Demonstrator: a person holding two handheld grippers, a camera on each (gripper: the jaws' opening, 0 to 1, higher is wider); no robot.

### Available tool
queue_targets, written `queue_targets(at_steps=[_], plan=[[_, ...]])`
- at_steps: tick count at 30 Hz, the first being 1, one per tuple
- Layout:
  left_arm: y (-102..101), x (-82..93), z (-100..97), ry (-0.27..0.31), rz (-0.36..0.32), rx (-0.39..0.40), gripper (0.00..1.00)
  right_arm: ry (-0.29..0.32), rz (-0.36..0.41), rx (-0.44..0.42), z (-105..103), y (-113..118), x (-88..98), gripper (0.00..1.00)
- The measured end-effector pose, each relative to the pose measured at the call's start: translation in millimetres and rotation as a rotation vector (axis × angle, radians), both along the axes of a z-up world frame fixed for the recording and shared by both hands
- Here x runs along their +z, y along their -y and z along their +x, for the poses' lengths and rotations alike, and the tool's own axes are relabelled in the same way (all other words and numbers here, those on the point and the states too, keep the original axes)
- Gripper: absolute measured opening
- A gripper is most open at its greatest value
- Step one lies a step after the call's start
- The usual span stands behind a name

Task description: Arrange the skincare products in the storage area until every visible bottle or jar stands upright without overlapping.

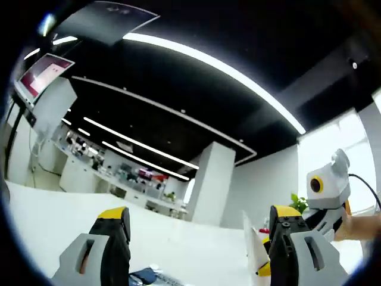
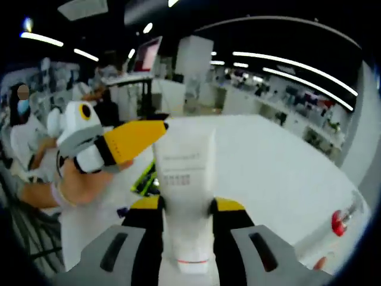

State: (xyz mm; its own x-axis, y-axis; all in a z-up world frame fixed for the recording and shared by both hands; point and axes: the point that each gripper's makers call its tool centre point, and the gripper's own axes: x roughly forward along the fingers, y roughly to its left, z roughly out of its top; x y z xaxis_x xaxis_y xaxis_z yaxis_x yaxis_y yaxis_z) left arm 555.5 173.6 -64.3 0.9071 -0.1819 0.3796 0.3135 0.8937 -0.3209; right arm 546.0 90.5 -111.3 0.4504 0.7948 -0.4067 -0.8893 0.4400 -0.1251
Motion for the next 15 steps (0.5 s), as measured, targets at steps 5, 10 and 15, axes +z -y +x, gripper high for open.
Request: queue_targets(at_steps=[5, 10, 15], plan=[[5, 0.0, 0.3, 0.002, 0.009, -0.023, 1.0, 0.021, 0.17, -0.062, 2, 15, 10.5, 0.29], [12, 0.4, -0.7, 0.006, 0.039, -0.044, 1.0, 0.064, 0.255, -0.128, 5, 29, 6.3, 0.29], [26, -0.4, -1.0, 0.012, 0.106, -0.073, 1.0, 0.124, 0.335, -0.183, 5, 35, 9.6, 0.29]])
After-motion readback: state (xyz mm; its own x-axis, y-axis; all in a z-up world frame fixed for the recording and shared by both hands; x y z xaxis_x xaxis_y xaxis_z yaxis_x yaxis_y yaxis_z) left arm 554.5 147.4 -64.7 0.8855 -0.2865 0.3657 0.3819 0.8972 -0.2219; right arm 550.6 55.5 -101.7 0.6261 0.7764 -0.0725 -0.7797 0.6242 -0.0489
